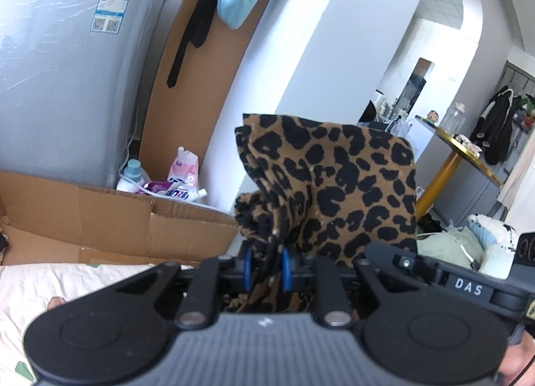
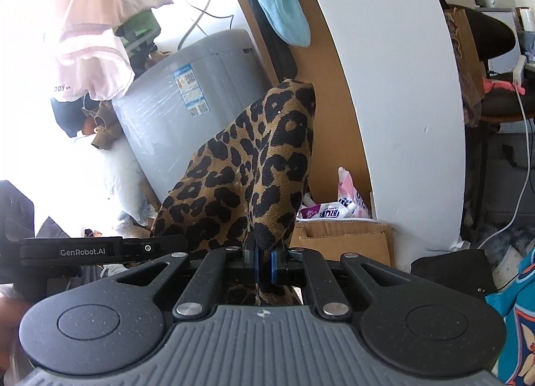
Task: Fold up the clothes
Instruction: 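Lift the folded shorts off the sheet with both grippers, then carry the held shorts with both grippers toward the black bag beside the bed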
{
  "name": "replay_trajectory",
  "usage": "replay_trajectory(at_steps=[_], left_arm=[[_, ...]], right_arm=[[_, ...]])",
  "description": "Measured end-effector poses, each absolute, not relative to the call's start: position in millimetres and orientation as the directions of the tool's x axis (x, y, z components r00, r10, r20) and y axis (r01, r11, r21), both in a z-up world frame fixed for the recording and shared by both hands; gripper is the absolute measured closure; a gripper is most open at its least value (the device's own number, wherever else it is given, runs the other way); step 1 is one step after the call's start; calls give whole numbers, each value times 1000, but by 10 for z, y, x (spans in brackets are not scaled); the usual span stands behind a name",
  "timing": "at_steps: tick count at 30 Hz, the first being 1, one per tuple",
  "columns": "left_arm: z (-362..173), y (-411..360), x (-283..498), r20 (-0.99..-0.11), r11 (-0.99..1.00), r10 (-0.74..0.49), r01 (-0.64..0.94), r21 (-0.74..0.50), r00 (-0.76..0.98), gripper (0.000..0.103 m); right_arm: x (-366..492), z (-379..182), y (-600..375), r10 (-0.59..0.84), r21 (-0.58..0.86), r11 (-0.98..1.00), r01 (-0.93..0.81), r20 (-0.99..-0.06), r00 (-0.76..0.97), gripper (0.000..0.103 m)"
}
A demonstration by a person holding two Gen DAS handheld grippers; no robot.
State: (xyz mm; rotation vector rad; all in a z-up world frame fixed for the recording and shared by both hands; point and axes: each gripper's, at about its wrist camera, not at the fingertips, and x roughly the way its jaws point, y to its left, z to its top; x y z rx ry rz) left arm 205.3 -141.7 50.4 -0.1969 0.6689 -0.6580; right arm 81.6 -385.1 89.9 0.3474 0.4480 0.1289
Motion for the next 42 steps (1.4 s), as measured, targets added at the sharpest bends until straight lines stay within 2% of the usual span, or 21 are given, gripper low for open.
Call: replay_trajectory(at_steps=[6,14,30,42], left_arm=[[513,-1601,1952,-504,781,-624,509,-363,598,84],[300,-2032,1959,-510,772,-634,516,-372,581,84],[-981,-2925,2295,-536,693,-715,555,-460,449,85],[-1987,-3462,2749,-560,646,-755,529,-550,341,85]], right_arm=[[681,969,-4014,176,343,939,-31,-400,900,98],[632,788,-4334,113,333,942,36,-416,902,98],[959,-208,-5143,-127,298,897,326,-532,837,98],[1481,-1069,-5668,-255,241,834,496,-628,735,98]])
